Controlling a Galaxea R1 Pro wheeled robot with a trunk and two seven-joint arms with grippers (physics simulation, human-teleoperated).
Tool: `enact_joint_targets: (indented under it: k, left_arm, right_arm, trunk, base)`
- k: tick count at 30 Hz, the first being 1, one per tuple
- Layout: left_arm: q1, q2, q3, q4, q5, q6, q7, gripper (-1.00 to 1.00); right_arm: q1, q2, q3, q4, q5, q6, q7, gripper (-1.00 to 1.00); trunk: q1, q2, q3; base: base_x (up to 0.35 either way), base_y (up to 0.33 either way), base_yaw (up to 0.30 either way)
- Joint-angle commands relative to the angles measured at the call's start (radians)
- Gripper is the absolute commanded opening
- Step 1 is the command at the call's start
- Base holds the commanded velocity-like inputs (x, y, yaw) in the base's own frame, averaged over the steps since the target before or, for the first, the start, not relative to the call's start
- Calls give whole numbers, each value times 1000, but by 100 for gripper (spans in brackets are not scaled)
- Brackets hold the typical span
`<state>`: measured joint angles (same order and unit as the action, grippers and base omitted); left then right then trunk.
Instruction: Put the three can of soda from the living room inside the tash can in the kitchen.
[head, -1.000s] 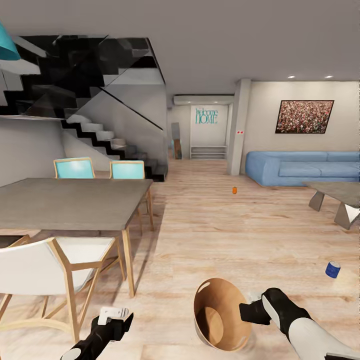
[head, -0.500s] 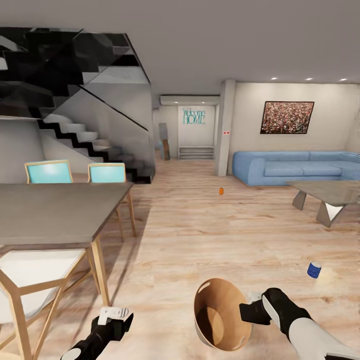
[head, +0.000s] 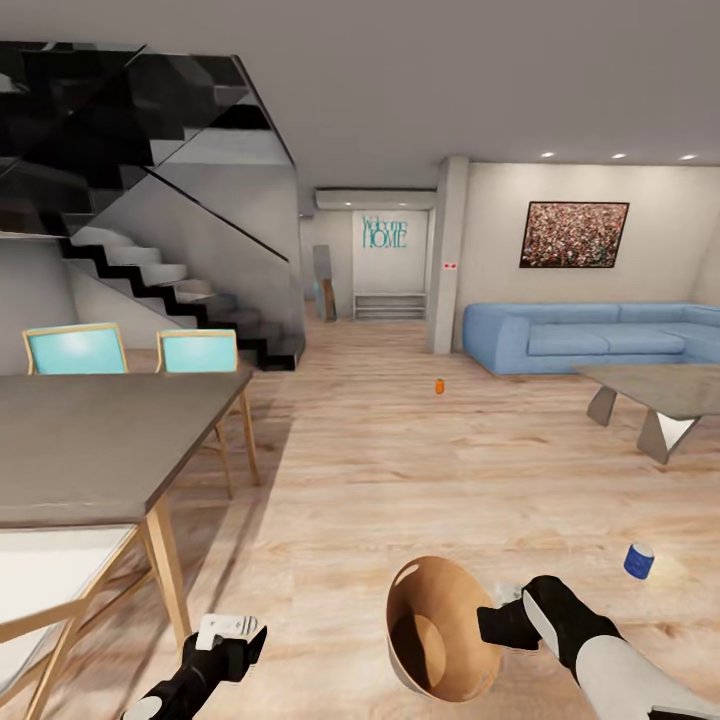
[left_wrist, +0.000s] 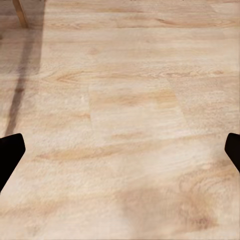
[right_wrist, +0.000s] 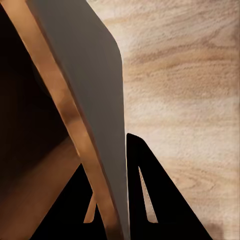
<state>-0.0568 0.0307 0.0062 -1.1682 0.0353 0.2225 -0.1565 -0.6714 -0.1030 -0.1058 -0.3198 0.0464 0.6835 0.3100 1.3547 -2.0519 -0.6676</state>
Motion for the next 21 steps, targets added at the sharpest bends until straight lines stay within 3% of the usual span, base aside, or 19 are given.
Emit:
enact_joint_targets:
  k: [1,15,21]
  left_arm:
    - [0,0,0,0,0,0,0,100]
    - [0,0,0,0,0,0,0,100]
    - [0,0,0,0,0,0,0,100]
  right_arm:
    - [-1,0,-5,-1,-23,3,8,-100]
    - [-1,0,-6,-1,-22,3,8,-100]
    - [-1,-1,-8,-1,-23,5,8,-100]
  trunk:
    - [0,0,0]
    - [0,0,0]
    - [0,0,2]
  base:
    - [319,-3,0]
    - [322,0,-1]
    - [322,0,-145]
